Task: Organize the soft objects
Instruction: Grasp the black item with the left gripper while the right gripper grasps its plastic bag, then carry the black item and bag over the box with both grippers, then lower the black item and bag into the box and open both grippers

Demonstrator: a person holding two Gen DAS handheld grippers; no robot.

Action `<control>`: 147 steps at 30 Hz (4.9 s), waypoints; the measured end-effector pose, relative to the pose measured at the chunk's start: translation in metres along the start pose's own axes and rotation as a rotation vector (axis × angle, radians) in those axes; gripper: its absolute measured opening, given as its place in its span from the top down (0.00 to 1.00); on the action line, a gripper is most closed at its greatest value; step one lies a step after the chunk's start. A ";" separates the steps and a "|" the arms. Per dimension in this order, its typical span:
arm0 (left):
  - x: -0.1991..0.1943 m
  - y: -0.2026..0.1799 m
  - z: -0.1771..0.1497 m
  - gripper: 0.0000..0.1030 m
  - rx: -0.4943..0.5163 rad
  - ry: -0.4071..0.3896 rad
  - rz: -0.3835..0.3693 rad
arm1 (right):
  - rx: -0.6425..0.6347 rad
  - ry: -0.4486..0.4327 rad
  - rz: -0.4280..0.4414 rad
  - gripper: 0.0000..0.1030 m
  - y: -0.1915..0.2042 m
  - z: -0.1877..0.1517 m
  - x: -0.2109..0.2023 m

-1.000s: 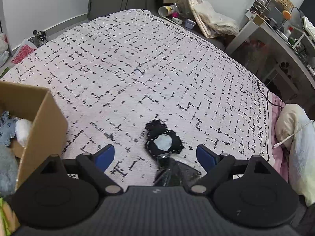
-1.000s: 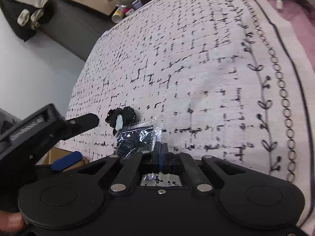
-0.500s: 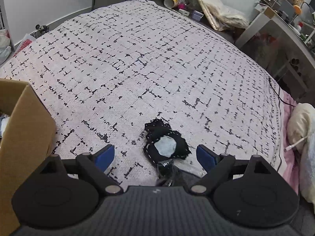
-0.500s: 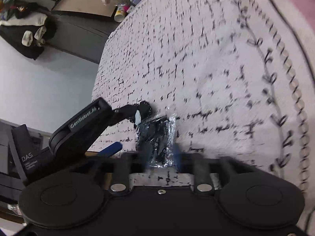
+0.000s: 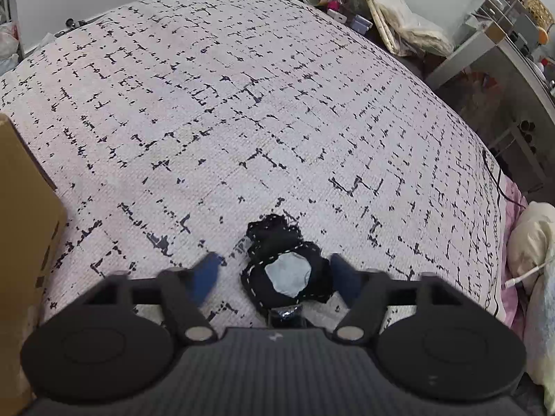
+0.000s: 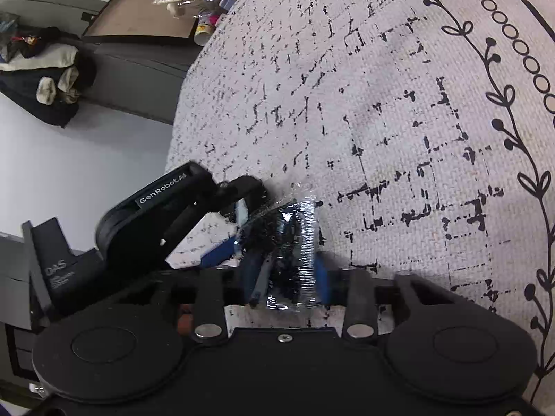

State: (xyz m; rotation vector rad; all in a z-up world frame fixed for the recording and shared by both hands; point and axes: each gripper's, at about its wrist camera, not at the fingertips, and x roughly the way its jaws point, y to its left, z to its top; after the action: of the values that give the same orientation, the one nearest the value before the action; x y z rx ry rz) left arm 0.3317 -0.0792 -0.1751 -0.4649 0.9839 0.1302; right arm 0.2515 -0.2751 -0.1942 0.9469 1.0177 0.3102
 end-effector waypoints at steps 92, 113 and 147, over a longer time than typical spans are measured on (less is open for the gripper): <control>-0.188 0.223 0.017 0.72 -0.036 -0.186 -0.210 | -0.364 -0.209 0.090 0.98 0.146 -0.093 -0.070; -0.165 0.255 0.035 0.55 -0.042 -0.165 -0.219 | -0.442 -0.099 0.089 0.94 0.191 -0.131 -0.012; -0.241 0.190 -0.016 0.11 0.115 -0.126 -0.048 | -0.447 -0.199 -0.019 0.09 0.157 -0.132 -0.116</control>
State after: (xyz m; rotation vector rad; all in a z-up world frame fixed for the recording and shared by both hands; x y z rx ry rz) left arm 0.1264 0.1078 -0.0445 -0.3700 0.8508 0.0588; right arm 0.1114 -0.1867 -0.0274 0.5500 0.7323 0.3994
